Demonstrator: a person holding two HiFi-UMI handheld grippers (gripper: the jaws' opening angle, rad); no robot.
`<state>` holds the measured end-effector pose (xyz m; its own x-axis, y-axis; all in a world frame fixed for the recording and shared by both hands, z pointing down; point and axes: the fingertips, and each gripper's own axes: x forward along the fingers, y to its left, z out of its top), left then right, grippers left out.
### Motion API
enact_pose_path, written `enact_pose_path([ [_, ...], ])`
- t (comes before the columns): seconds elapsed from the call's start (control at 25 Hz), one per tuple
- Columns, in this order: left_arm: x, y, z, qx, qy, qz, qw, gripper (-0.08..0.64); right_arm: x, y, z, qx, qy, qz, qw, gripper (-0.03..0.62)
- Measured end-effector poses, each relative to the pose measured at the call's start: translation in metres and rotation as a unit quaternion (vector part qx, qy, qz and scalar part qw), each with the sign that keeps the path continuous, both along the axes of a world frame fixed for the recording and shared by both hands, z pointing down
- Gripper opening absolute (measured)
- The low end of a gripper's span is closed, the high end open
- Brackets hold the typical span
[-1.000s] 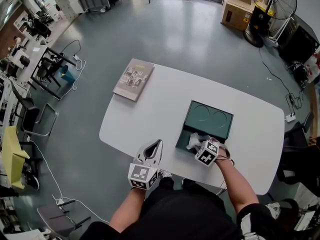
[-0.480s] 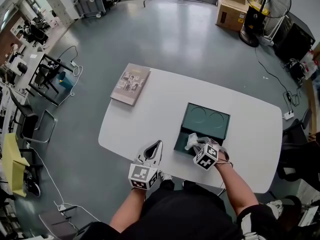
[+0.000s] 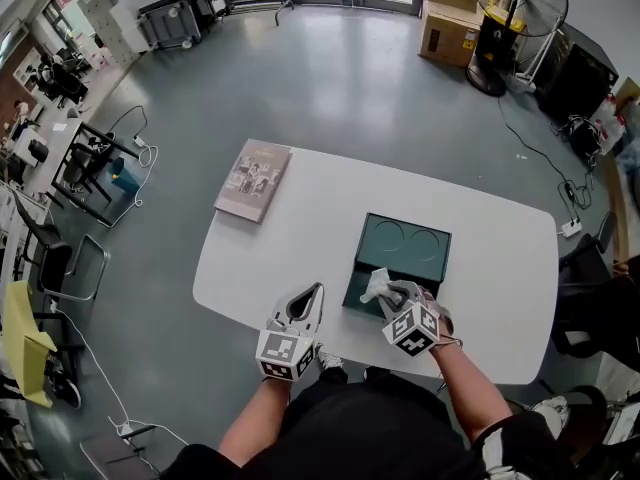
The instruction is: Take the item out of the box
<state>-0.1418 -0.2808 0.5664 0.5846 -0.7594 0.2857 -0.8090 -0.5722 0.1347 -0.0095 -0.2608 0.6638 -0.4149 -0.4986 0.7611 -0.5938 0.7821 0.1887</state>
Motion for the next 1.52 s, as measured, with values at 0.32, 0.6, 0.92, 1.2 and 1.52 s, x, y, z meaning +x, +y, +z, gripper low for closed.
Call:
enact_pose_path([
  [0.32,0.013,-0.001,-0.005,0.005,0.004,0.017,0.9998,0.009,0.01,-0.007,-0.063,0.07,-0.088,0.073,0.991,0.109],
  [0.6,0.025,-0.003,-0.013,0.013,0.006,0.035,0.9993,0.009,0.022,-0.01,-0.118,0.136,-0.154,0.12,0.971,0.11],
  [0.92,0.044,-0.007,-0.029,0.03,0.015,0.056,0.9979,0.009,0.038,-0.008,-0.182,0.233,-0.234,0.143,0.933,0.111],
  [1.2,0.057,-0.01,-0.039,0.044,0.001,0.071,0.9965,0.009,0.047,-0.001,-0.197,0.255,-0.25,0.153,0.922,0.112],
  [1.52,0.065,-0.017,-0.045,0.056,0.005,0.074,0.9957,0.009,0.072,-0.003,-0.207,0.271,-0.263,0.188,0.907,0.112],
])
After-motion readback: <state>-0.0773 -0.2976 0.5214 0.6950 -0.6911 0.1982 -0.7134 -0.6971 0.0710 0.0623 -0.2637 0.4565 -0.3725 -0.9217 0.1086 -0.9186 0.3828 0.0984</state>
